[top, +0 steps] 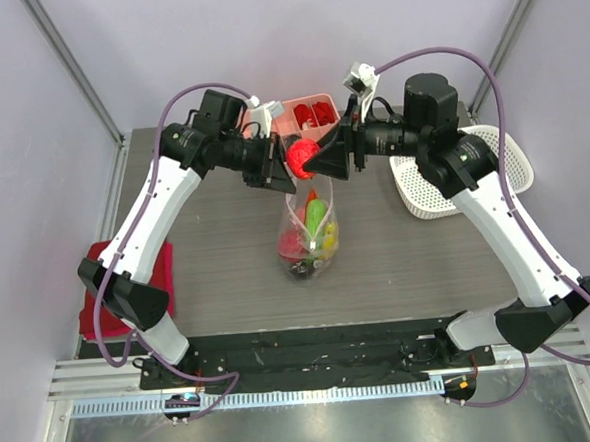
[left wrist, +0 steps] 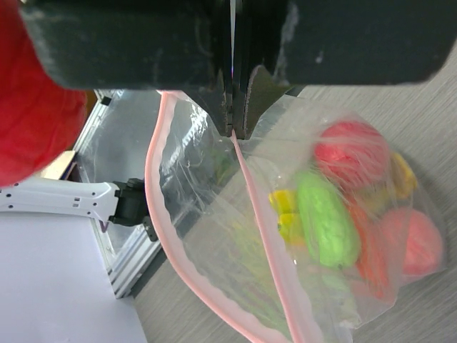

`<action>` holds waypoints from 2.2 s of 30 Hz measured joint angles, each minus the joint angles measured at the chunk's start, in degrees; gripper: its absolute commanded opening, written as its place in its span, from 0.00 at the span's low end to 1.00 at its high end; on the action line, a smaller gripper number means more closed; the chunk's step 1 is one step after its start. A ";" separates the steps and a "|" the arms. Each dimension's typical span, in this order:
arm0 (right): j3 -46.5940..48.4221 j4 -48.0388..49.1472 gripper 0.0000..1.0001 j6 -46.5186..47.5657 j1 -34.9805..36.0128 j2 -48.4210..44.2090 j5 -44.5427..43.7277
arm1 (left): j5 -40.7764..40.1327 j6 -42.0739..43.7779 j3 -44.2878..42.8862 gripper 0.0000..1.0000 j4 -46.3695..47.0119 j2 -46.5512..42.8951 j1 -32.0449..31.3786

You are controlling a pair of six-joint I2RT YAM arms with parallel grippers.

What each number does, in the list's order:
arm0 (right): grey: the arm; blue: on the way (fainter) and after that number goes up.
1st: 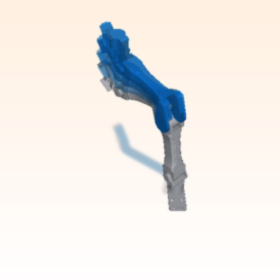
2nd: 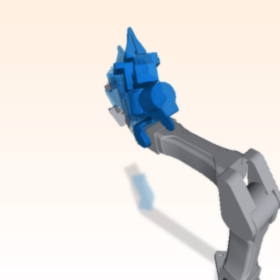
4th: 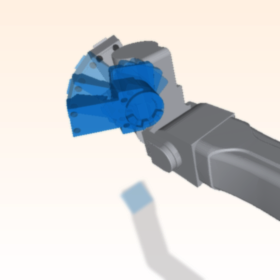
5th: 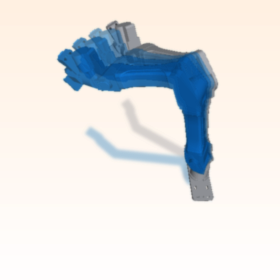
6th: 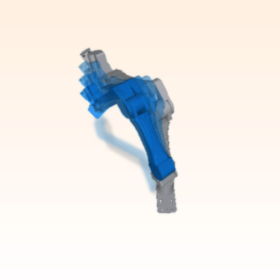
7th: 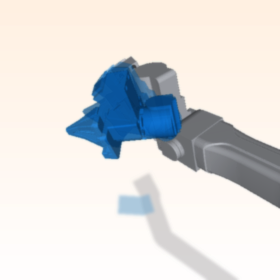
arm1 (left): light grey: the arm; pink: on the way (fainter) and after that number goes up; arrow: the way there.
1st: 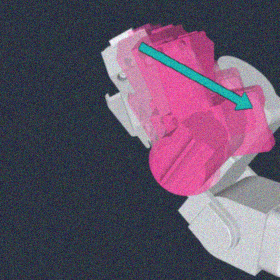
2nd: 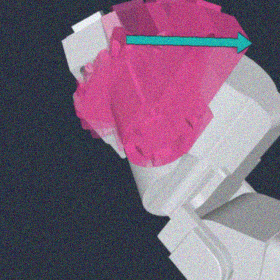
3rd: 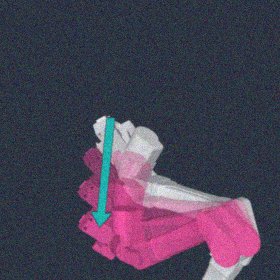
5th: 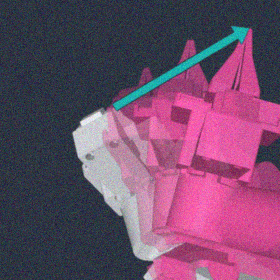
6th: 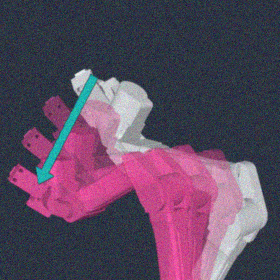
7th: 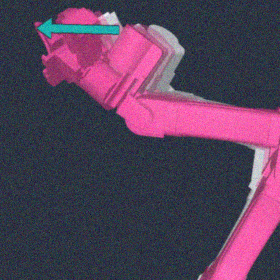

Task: Place the food in the zip-top bag and seal the zipper
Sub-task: Place the fake fruit in the zipper food storage bag, then adjust the zipper food storage bag at the center of the board.

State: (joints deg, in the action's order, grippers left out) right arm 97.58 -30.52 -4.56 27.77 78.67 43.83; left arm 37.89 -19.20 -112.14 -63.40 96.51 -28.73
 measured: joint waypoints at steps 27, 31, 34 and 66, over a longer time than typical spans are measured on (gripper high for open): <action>-12.81 -2.93 1.00 7.13 2.14 -4.22 -9.22 | 6.88 -6.60 10.25 0.00 4.50 -7.28 2.29; -11.15 -2.47 1.00 7.26 2.14 -6.62 -9.42 | 10.10 -12.59 18.27 0.00 8.55 -12.72 4.20; -11.02 -2.14 1.00 7.06 2.14 -8.76 -10.14 | 11.41 -19.04 25.66 0.00 13.94 -18.78 5.16; -43.43 20.33 0.89 12.74 2.12 -23.17 -23.71 | -16.11 -63.36 52.54 0.00 61.88 -30.14 6.75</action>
State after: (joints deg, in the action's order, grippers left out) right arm 54.15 -10.20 8.19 29.89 55.51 20.12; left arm 21.78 -82.56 -59.59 -1.52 66.37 -21.98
